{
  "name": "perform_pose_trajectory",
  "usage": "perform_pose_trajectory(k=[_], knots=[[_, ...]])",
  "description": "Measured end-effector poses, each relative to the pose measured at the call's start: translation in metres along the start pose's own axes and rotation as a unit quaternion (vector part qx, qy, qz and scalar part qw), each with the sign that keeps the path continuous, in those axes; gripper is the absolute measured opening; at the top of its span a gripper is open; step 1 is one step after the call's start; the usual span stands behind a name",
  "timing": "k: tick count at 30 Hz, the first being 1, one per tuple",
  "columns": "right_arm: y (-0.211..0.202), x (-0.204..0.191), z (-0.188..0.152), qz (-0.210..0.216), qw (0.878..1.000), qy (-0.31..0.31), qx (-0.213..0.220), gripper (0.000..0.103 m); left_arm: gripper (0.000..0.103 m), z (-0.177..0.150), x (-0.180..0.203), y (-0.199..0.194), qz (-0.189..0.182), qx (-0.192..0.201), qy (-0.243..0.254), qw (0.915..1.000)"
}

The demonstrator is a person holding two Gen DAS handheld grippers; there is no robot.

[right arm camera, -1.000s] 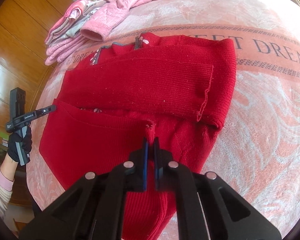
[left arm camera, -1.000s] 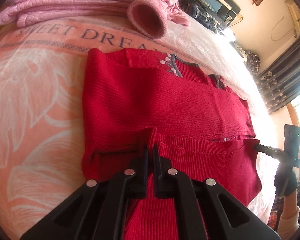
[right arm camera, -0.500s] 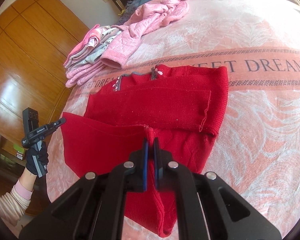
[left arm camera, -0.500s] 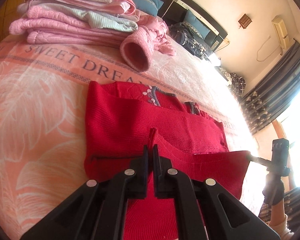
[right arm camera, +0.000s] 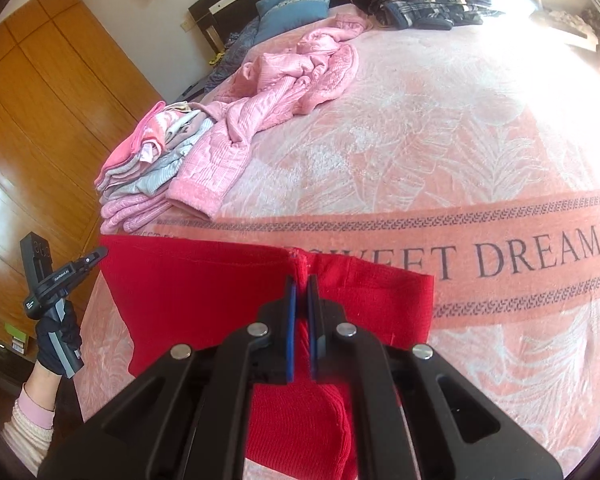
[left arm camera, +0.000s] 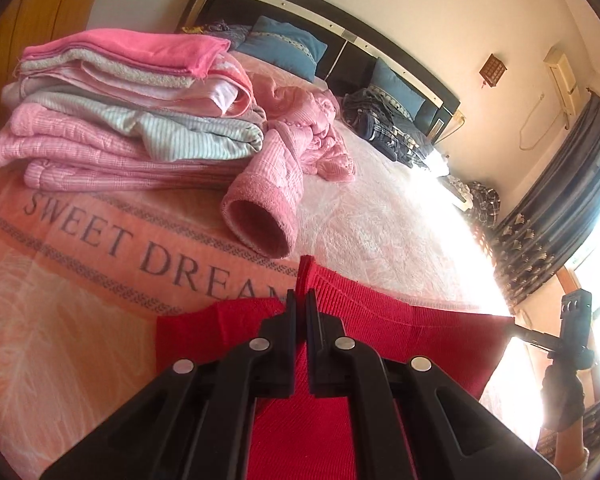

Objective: Fold small clothes
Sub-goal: 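Fold the sweater over again toward the collar with both tools, release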

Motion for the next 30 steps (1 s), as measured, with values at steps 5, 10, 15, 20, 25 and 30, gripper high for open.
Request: perform_pose_trajectory(k=[5, 10, 15, 20, 25, 30], knots=[[0.037, 0.038, 0.012, -0.027, 0.999, 0.033, -0.018, 0.003, 0.003, -0.001, -0.012, 0.054, 0.023, -0.027, -0.009, 0.9993], [0.071, 0.073, 0.003, -0.047, 0.996, 0.065, -0.04, 0.003, 0.003, -0.019, -0.028, 0.097, 0.049, -0.058, -0.012, 0.997], [0.094, 0.097, -0.006, -0.061, 0.993, 0.089, -0.051, 0.003, 0.003, -0.032, -0.039, 0.122, 0.07, -0.077, -0.003, 0.9946], [0.113, 0.115, -0.018, -0.077, 0.989, 0.108, -0.064, 0.004, 0.004, -0.042, -0.044, 0.136, 0.077, -0.088, -0.003, 0.9931], [0.105, 0.112, -0.021, -0.079, 0.988, 0.118, -0.054, 0.013, 0.009, -0.042, -0.046, 0.123, 0.098, -0.09, -0.019, 0.9909], [0.064, 0.083, -0.036, -0.053, 0.993, 0.094, -0.045, 0.024, 0.025, -0.045, -0.039, 0.066, 0.102, -0.058, 0.009, 0.9931]])
Point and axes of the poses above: each gripper's, at about its wrist camera, not at the fingertips, and y roughly the way its jaws point, x to its right, z to its top, the point moved 6 cm from there along y, roughly the way its jaws point, and after that the axes turned 13 degrees about z, right-handed, at the moved point
